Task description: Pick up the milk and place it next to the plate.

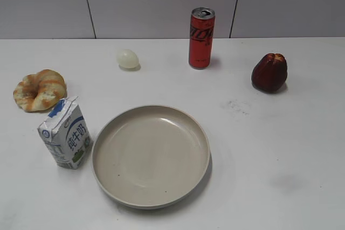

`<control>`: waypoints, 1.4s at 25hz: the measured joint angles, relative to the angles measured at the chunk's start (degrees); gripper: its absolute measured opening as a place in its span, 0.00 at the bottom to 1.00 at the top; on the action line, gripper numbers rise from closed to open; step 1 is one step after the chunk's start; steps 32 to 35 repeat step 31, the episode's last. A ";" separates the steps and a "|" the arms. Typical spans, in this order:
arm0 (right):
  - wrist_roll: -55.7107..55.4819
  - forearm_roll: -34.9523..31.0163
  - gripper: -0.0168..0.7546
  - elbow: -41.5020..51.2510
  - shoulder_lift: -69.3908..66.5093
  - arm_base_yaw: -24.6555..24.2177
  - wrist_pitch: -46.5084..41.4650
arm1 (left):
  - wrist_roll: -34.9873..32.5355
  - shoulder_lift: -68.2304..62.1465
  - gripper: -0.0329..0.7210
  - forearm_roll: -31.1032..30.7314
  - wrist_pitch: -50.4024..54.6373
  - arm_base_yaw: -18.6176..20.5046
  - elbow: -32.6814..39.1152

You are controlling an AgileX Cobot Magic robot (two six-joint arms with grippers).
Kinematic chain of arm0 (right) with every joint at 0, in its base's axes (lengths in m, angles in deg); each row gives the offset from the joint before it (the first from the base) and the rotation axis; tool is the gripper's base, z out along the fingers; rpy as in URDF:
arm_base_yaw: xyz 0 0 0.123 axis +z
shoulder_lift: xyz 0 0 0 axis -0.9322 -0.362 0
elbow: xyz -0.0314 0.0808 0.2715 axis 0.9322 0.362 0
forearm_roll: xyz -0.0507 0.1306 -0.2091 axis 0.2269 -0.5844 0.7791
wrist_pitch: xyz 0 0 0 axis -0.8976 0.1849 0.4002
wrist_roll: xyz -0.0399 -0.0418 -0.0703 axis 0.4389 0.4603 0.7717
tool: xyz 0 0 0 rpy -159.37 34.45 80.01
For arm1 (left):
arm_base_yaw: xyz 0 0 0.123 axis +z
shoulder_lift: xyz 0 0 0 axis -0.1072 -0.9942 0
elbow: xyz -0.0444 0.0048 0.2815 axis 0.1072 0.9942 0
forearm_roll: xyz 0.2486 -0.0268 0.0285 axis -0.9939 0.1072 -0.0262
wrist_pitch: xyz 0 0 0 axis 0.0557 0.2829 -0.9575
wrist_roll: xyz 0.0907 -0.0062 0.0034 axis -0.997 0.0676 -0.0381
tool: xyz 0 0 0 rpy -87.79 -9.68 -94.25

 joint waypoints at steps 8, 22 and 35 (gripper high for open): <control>0.00 -0.05 0.63 0.00 0.00 0.00 0.00 | 0.00 0.54 0.81 -0.13 -3.15 0.00 1.39; 0.00 -0.26 0.63 0.00 0.00 0.00 0.00 | 0.06 6.29 0.81 -0.17 -3.21 2.92 1.55; 0.00 -0.26 0.63 0.00 0.00 0.00 0.00 | 0.06 6.29 0.80 -0.17 -3.15 2.94 1.55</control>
